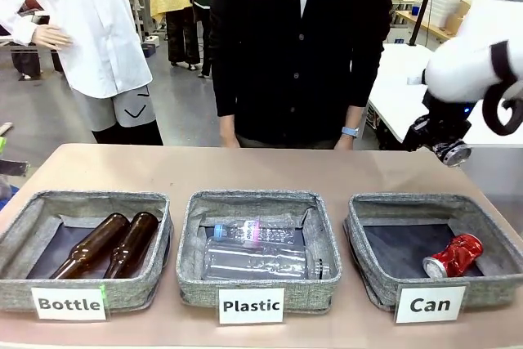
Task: Sort the can waste into the basket.
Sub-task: Pick up the can waste from the table and place it in the right Fabric basket.
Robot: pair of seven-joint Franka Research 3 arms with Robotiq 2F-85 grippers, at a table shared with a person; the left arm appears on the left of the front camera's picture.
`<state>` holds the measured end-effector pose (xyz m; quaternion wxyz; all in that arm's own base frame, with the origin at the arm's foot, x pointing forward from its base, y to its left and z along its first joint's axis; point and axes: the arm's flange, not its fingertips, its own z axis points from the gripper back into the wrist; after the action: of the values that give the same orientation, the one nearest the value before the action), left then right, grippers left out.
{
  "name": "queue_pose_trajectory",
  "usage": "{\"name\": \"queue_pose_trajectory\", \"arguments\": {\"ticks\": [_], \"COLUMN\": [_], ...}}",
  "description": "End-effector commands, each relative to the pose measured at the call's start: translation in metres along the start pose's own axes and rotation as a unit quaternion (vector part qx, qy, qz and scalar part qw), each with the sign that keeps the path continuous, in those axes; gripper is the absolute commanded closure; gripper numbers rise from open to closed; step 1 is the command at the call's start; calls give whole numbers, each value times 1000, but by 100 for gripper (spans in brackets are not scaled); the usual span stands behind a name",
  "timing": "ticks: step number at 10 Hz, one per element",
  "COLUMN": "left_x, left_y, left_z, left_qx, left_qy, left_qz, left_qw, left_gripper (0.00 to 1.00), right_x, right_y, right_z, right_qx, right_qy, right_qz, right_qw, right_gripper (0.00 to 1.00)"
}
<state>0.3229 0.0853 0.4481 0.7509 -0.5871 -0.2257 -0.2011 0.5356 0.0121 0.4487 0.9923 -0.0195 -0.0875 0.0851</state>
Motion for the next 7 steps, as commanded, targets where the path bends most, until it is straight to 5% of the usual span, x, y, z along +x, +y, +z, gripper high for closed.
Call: {"name": "queue_pose_trajectory", "arguments": {"ticks": [1, 3, 4, 6, 7], "left_x": [1, 1, 1, 1, 1], "left_y": [-2, -2, -2, -2, -2], "left_z": [1, 1, 1, 1, 1], "left_qx": [-1, -1, -1, -1, -1], "left_qy": [-4, -4, -4, -4, -4], "left_qz": [1, 1, 1, 1, 1], "left_qw": [1000, 1000, 1000, 1000, 1000], "left_gripper": [5, 5, 5, 5, 5], "right_x": [-43, -88, -112, -143, -153], "right_y": [26, 55, 65, 62, 58], "right_z": [32, 39, 34, 29, 27], "right_qx": [50, 74, 75, 168, 205], "right_qy": [70, 97, 105, 166, 157], "right_qz": [90, 213, 333, 533, 558], "right_qw": [992, 969, 934, 813, 789], "right_gripper": [100, 100, 100, 100, 100]}}
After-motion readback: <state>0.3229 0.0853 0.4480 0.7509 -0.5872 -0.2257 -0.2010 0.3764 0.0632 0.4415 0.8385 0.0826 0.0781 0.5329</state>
